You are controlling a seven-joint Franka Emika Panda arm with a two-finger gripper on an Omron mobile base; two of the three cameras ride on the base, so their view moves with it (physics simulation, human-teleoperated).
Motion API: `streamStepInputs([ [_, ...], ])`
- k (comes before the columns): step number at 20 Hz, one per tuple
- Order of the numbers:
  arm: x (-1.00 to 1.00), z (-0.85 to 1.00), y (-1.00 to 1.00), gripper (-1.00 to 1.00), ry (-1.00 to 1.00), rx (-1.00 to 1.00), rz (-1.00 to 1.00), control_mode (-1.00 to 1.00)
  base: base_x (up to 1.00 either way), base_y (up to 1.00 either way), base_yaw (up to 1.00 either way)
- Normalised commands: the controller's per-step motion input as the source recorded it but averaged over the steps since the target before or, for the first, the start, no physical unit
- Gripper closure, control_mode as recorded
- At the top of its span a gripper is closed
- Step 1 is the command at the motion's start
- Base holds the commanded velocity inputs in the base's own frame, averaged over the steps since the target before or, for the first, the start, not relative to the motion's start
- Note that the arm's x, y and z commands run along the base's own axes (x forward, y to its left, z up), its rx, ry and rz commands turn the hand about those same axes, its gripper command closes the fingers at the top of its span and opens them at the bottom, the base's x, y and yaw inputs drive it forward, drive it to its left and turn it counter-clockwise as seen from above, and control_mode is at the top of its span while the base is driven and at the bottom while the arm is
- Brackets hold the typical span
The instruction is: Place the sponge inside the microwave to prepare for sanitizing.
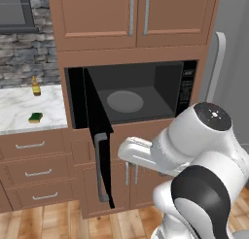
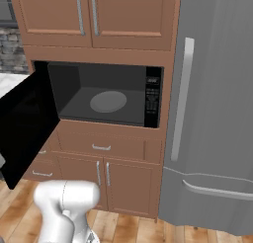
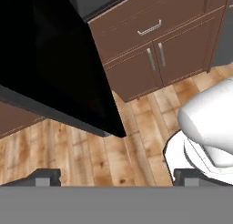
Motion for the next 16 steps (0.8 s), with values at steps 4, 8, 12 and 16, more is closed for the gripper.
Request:
streamStepInputs([
  [4,0.02,-0.04,-0.35,-1.0,0.0,-0.16,0.08,-1.0,0.0,0.0,0.0],
  [8,0.13,-0.02,-0.41,-1.0,0.0,-0.14,0.13,-1.0,0.0,0.0,0.0],
  [12,0.18,0.0,-0.41,-1.0,0.03,-0.1,0.14,-1.0,0.0,0.0,0.0],
  [16,0.11,-0.06,-0.35,-1.0,0.01,-0.07,0.17,-1.0,0.0,0.0,0.0],
])
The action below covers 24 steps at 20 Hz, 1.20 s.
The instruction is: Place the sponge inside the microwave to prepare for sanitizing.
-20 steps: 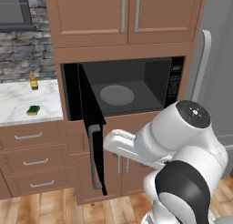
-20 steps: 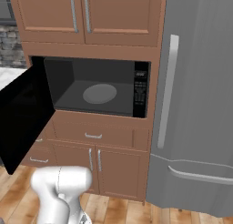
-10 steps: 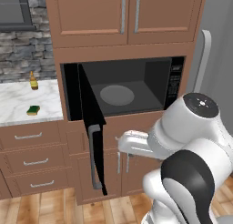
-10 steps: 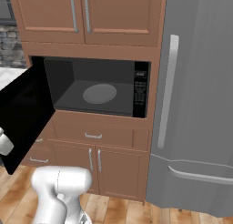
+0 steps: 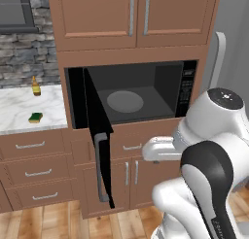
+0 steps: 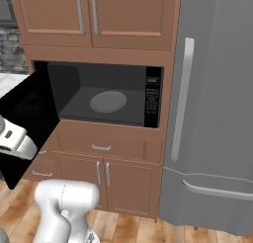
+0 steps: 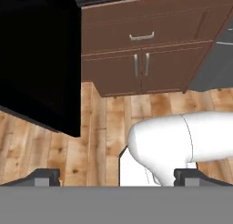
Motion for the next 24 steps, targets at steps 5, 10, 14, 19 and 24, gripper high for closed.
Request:
streamStepInputs([
  [5,0.13,-0.27,-0.26,-1.0,-0.17,-0.07,0.21,-1.0,0.0,0.0,0.0],
  [10,0.21,-0.13,-0.24,-1.0,-0.15,-0.05,0.16,-1.0,0.0,0.0,0.0],
  [14,0.19,-0.02,-0.2,-1.0,-0.03,-0.02,0.07,-1.0,0.0,0.0,0.0],
  [19,0.11,-0.02,-0.07,-1.0,0.0,-0.01,0.0,-1.0,0.0,0.0,0.0],
  [24,0.0,0.0,-0.01,-1.0,0.0,0.0,0.0,-1.0,0.0,0.0,0.0],
])
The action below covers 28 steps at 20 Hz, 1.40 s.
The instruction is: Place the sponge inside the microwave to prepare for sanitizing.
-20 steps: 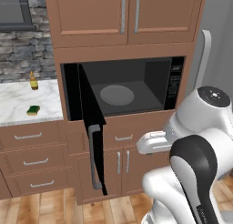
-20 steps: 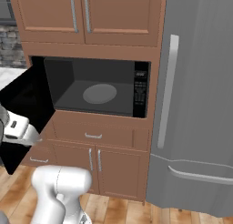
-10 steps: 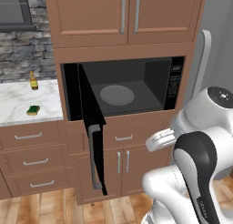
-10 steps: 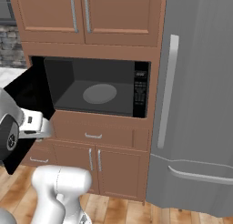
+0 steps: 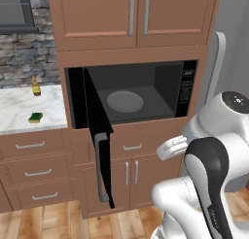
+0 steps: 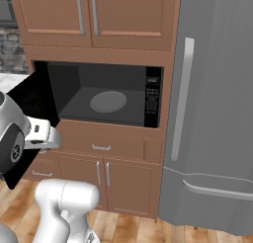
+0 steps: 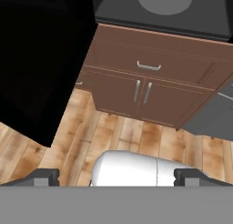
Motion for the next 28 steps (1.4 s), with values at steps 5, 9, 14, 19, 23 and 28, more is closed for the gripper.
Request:
streamStepInputs([
  [5,0.0,0.0,0.0,-1.0,0.0,0.0,0.0,-1.0,0.0,0.0,0.0],
  [9,0.0,0.0,0.0,-1.0,0.0,0.0,0.0,-1.0,0.0,0.0,0.0],
  [14,0.0,0.0,0.0,-1.0,0.0,0.0,0.0,-1.0,0.0,0.0,0.0],
  [19,0.0,0.0,0.0,-1.0,0.0,0.0,0.0,-1.0,0.0,0.0,0.0],
  [23,0.0,0.0,0.0,-1.0,0.0,0.0,0.0,-1.0,0.0,0.0,0.0],
  [28,0.0,0.0,0.0,-1.0,0.0,0.0,0.0,1.0,0.0,0.0,0.0],
])
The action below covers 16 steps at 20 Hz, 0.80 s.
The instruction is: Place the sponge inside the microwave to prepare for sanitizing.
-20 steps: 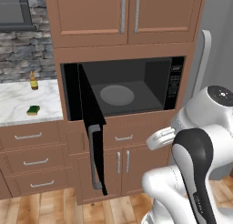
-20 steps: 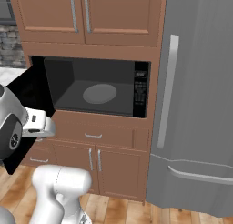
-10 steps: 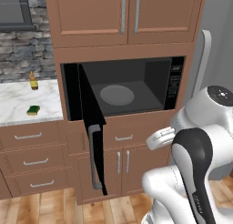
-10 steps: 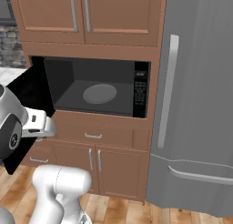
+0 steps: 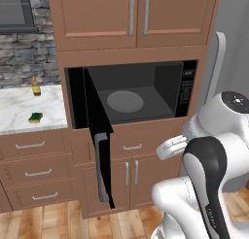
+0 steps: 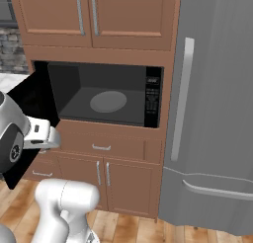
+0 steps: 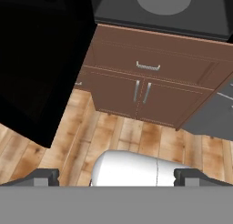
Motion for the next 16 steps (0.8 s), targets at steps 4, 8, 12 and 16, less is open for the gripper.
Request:
streamStepInputs([
  [4,0.0,0.0,0.0,-1.0,0.0,0.0,0.0,1.0,0.0,0.0,0.0],
  [8,0.0,0.0,0.0,-1.0,0.0,0.0,0.0,1.0,0.0,0.0,0.0],
  [12,0.0,0.0,0.0,-1.0,0.0,0.0,0.0,1.0,-0.06,0.0,-0.06],
  [16,0.0,0.0,0.0,-1.0,0.0,0.0,0.0,1.0,0.33,0.03,-0.18],
])
